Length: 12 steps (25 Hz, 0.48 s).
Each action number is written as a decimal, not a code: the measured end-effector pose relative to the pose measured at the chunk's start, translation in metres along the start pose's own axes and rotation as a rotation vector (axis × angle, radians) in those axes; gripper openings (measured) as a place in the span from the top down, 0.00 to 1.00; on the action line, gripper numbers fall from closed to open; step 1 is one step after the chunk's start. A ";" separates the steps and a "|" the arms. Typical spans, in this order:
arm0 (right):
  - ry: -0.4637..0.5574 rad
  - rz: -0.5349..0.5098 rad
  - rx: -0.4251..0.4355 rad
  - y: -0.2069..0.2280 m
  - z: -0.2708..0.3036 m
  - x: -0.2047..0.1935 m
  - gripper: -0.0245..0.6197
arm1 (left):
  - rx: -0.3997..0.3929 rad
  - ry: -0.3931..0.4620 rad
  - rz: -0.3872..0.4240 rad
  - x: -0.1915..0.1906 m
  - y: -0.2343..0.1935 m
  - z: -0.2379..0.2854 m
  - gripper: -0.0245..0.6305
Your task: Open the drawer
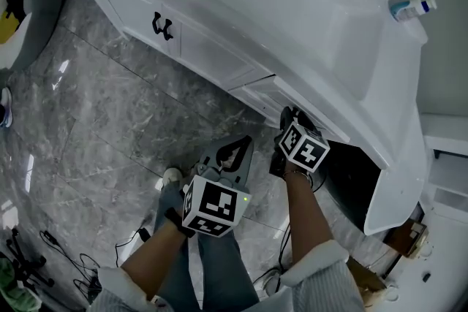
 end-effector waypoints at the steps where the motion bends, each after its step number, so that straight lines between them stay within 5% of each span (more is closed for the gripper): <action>1: -0.004 0.012 -0.002 0.000 0.001 0.000 0.66 | 0.004 -0.002 -0.002 -0.001 -0.001 0.000 0.94; 12: -0.069 0.041 -0.057 0.004 0.012 -0.004 0.74 | -0.005 -0.009 0.000 -0.002 0.005 0.001 0.94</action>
Point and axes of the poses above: the fingertips, and each gripper's own axes: z forward along the fingers, y to its right, x out of its top, the point moved 9 cm from there along -z, backward along the fingers, and after that the axes turned 5 degrees about x, right-handed, at the moved point
